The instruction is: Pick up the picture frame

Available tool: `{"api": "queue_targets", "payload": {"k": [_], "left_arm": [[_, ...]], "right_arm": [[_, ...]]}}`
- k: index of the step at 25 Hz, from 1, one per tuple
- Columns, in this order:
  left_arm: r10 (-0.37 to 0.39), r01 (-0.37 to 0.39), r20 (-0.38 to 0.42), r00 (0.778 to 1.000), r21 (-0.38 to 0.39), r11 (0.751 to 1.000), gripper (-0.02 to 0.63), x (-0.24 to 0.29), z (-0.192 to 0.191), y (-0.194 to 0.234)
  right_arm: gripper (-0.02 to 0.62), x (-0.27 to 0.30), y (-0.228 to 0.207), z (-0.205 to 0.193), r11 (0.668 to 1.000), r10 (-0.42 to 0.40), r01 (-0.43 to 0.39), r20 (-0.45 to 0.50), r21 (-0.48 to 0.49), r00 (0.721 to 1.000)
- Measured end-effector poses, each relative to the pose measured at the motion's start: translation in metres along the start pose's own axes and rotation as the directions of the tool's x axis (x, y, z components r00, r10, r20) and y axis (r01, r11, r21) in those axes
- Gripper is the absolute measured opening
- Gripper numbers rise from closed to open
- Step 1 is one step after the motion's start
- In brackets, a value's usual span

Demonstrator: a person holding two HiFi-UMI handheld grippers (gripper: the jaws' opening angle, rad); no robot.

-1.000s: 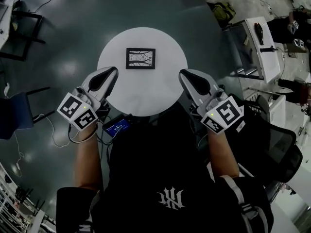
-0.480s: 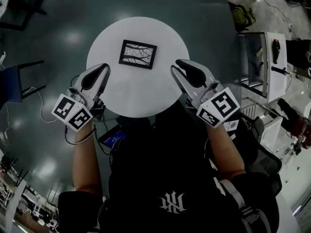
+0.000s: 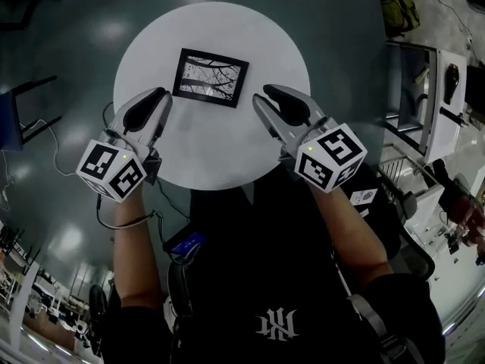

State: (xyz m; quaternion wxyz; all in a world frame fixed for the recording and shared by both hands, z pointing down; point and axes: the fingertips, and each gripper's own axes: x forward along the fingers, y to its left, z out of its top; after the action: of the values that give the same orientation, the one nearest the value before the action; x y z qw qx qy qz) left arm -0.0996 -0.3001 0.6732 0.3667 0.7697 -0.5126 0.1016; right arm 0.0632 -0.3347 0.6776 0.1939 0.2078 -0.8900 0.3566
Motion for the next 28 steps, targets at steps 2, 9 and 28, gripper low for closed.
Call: {"api": "queue_targets", "payload": {"k": [2, 9, 28], "left_arm": [[0.012, -0.012, -0.030, 0.999, -0.015, 1.000, 0.052, 0.012, -0.013, 0.012], [0.046, -0.050, -0.136, 0.990, -0.025, 0.998, 0.088, 0.048, -0.047, 0.050], [0.115, -0.104, -0.292, 0.949, 0.054, 0.993, 0.110, 0.080, -0.070, 0.064]], "right_arm": [[0.125, 0.012, -0.012, -0.013, 1.000, -0.013, 0.013, -0.023, 0.028, 1.000], [0.161, 0.051, -0.036, -0.051, 0.992, -0.034, 0.044, -0.080, 0.117, 0.996], [0.167, 0.078, -0.057, -0.083, 0.965, -0.181, 0.206, -0.151, 0.166, 0.972]]}}
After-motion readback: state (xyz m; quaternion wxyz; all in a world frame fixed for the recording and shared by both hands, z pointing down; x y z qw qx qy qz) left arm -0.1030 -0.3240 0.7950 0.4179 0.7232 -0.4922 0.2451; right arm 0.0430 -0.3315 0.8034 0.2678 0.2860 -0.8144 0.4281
